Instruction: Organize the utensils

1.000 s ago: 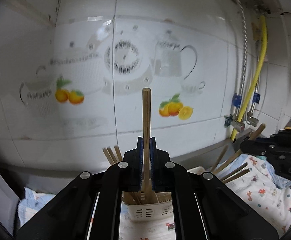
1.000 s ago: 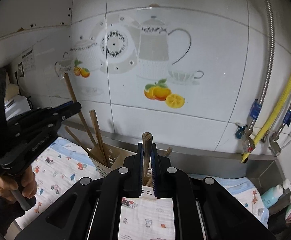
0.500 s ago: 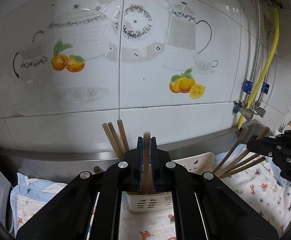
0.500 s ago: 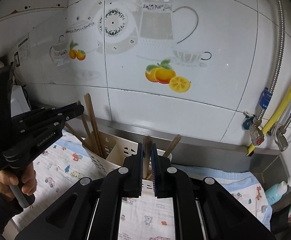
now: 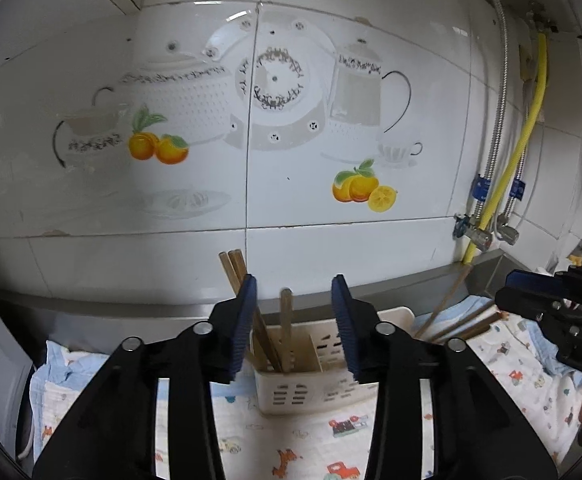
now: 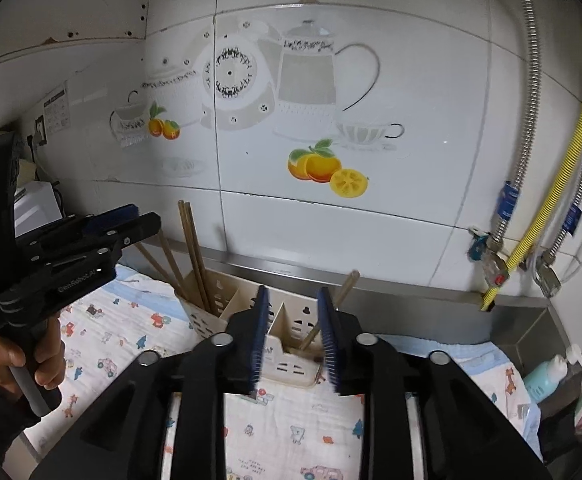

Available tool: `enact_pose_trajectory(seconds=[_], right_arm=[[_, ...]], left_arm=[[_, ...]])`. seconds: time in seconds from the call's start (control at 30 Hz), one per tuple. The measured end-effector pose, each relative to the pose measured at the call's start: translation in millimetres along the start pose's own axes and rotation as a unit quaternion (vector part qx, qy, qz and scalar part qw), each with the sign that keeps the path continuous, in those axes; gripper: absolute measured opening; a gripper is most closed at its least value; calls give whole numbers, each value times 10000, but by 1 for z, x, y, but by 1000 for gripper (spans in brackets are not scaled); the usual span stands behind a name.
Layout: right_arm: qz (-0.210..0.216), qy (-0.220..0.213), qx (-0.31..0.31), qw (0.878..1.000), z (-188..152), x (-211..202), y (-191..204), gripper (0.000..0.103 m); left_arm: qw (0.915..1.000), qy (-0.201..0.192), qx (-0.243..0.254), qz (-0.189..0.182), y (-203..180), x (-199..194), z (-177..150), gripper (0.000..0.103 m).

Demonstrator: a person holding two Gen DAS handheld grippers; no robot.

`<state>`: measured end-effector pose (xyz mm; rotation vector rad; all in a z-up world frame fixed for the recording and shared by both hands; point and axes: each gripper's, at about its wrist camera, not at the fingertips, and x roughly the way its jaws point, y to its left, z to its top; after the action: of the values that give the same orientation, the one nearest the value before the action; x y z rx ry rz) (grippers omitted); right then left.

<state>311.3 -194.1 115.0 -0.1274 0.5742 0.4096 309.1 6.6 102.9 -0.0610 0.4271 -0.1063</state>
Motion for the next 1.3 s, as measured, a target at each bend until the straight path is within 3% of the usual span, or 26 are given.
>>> enact_pose_trajectory(seconds=[0.1, 0.17, 0.47, 0.6, 0.83, 1.07, 1.3], right_arm=[[-47, -16, 58, 10000, -13, -11, 2, 35], [-108, -44, 105, 9999, -25, -21, 4, 44], [-75, -181, 542, 9983, -86, -67, 16, 65], [-154, -259, 549, 9980, -112, -87, 31, 76], [-292, -314, 478, 9979, -154, -116, 57, 88], [-426, -247, 375, 9981, -183, -136, 80, 90], [-320, -220, 563, 9977, -205, -150, 89, 92]], left_arm=[[10000, -32, -17, -8, -2, -19, -8, 53], [10000, -22, -15, 33, -4, -30, -15, 63], [9992, 188, -62, 348, -3, -85, -67, 89], [9981, 205, -35, 586, -2, -110, -90, 96], [9964, 434, -138, 711, 3, -148, -131, 98], [9946, 441, -239, 903, 6, -188, -160, 98], [9917, 439, -11, 1210, 0, -217, -177, 98]])
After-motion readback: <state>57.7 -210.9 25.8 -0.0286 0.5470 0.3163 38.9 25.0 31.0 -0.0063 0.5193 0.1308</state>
